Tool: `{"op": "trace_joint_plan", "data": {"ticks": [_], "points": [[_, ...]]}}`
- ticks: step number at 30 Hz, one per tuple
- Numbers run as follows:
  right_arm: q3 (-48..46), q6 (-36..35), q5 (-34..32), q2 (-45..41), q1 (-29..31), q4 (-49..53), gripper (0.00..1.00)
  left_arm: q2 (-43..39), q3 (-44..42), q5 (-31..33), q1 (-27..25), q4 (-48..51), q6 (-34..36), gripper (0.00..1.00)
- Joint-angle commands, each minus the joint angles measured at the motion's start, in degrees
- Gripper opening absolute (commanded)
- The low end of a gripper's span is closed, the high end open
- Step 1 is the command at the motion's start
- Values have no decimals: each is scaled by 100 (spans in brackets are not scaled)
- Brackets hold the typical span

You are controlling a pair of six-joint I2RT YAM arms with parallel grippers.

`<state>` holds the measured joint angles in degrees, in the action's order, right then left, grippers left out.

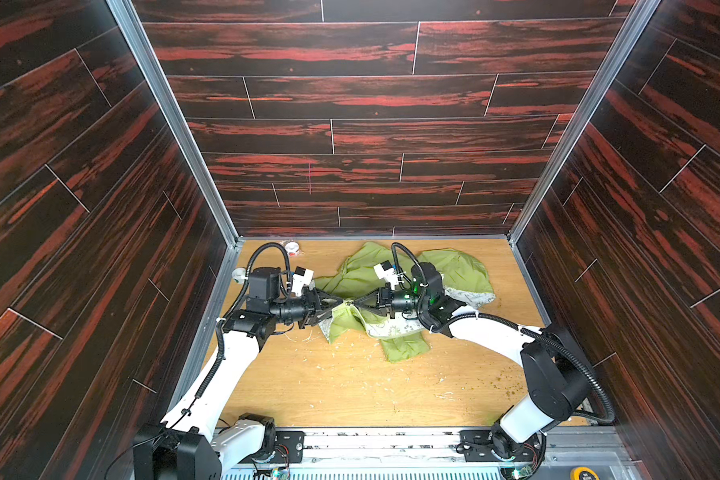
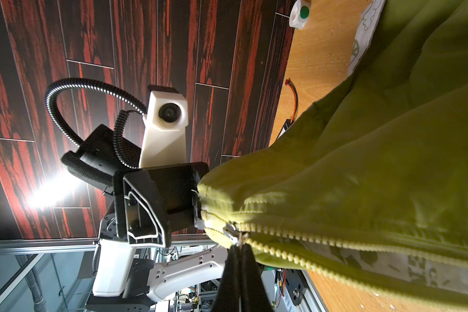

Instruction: Zip up the jacket

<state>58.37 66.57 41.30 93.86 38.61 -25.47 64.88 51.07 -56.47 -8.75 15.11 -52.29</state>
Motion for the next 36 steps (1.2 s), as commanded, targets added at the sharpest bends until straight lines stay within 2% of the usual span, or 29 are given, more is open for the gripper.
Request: {"op": "trace_joint_plan", "data": {"ticks": [1,2,6,7,11,16,20,26,36], "points": [[196,-29,-28,-158,22,5,0,10,-18,-42,-8,7,90,39],[201,-36,-29,-158,18,6,0,40,-14,-31,-13,-11,83,35],[253,-73,-47,-141,22,101,0,119,30,-23,-25,-36,98,6],[272,-103,-52,-140,22,152,0,113,29,-10,-27,-30,105,1],[322,-254,-233,-164,-53,577,0,13,134,324,7,320,420,0],[84,-470,-625,-395,-525,1149,0,-19,472,906,388,1096,1009,0],[29,-755,-676,-551,-958,1596,0,2,589,1315,620,1085,1083,0],[181,-1101,-571,-614,-1442,2161,0,153,821,1898,669,1044,1215,0],[1029,-2135,-943,-520,-2085,3919,0,595,1575,3257,691,1360,1669,0]]}}
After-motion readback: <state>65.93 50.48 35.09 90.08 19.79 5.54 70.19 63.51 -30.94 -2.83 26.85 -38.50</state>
